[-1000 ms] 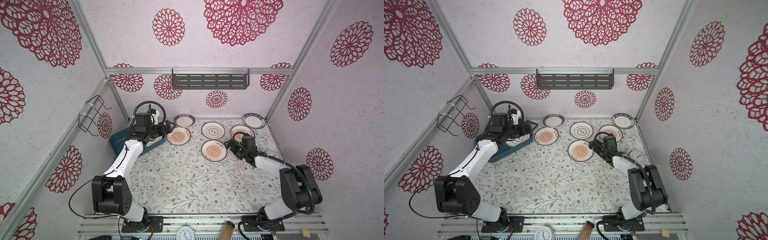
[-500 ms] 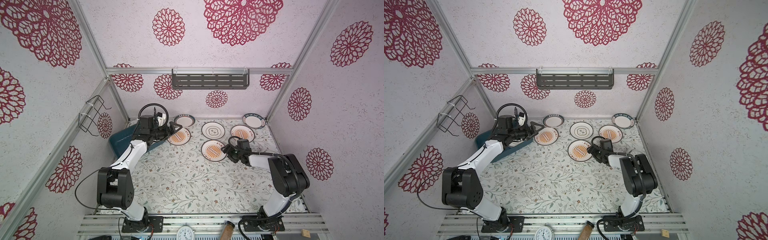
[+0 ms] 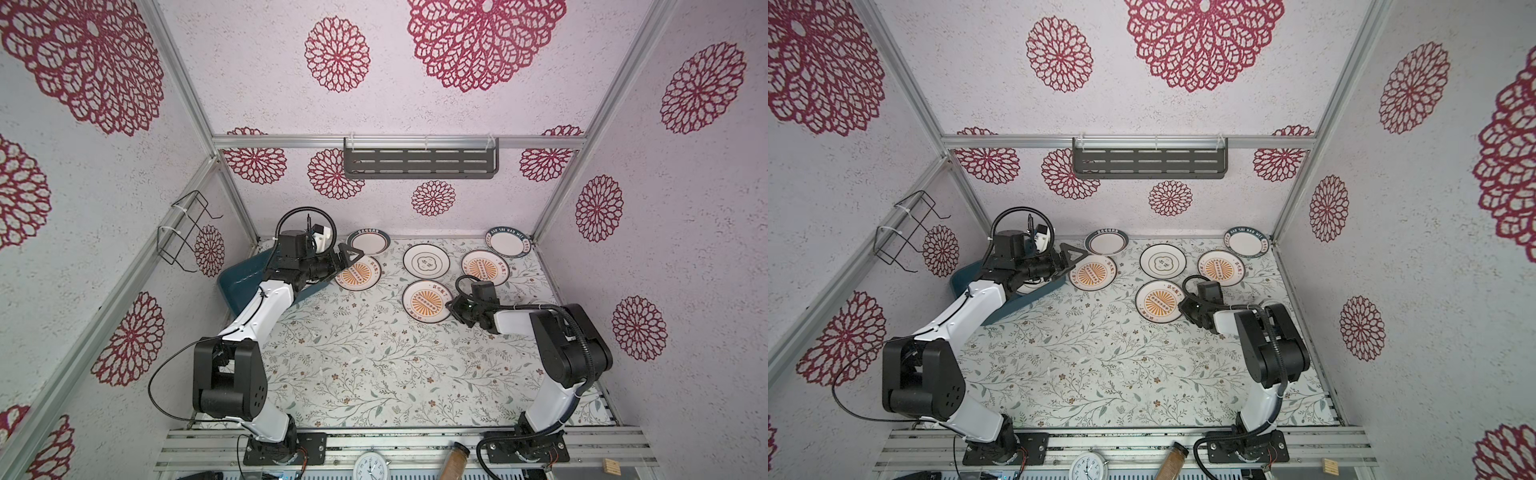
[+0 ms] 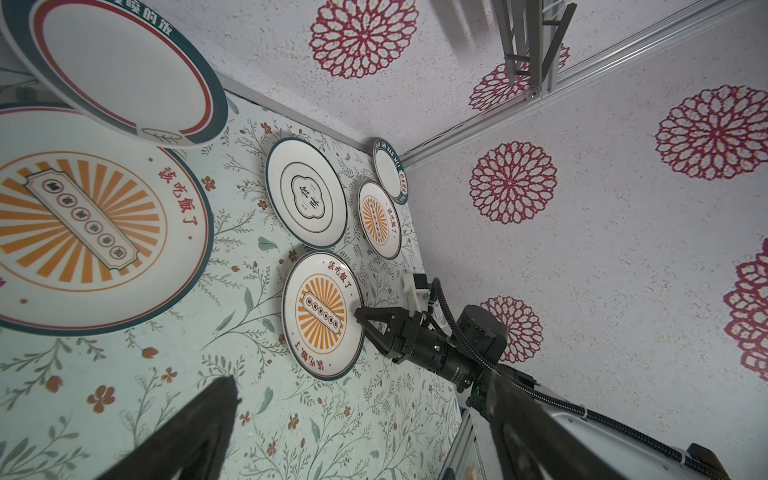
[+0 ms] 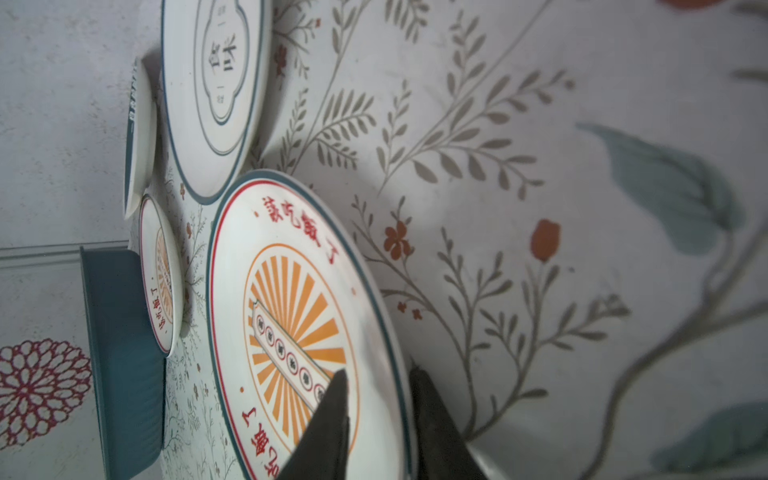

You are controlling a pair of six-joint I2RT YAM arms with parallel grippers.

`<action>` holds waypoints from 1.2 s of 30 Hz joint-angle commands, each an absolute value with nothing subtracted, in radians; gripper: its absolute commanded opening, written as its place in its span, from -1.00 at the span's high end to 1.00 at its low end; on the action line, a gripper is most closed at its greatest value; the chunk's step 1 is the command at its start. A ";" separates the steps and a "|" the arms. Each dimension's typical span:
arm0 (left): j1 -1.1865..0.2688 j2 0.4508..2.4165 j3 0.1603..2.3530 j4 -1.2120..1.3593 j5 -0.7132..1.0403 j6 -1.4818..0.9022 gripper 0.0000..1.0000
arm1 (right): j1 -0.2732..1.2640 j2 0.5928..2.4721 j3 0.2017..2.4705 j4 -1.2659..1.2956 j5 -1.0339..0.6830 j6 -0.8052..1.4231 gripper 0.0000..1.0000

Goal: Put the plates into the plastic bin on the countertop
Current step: 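Move the left gripper out of the bin while the right approaches the sunburst plate, then tilt the orange sunburst plate upright with the right gripper toward the left gripper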

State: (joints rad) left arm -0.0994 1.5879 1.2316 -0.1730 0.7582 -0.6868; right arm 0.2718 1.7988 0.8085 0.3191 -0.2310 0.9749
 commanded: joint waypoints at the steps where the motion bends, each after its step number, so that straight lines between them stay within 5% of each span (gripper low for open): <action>1: -0.096 1.546 1.262 -0.208 0.742 -0.638 -0.94 | 0.279 1.827 0.793 0.272 -0.226 1.006 0.74; 7: -0.097 1.531 1.266 -0.225 0.722 -0.623 -0.94 | 0.281 1.809 0.787 0.246 -0.215 1.000 1.00; 23: -0.097 1.561 1.290 -0.265 0.730 -0.617 -0.94 | 0.291 1.442 0.850 -0.024 -0.176 0.861 1.00; 36: -0.154 1.630 1.330 -0.316 0.814 -0.586 -0.99 | 0.345 1.400 1.003 0.174 -0.377 0.862 1.00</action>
State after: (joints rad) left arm -0.1310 1.6127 1.2945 -0.2859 0.7822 -0.6258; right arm 0.3214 1.4082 0.9600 0.0654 -0.3023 0.8570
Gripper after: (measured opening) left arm 0.995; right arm 0.068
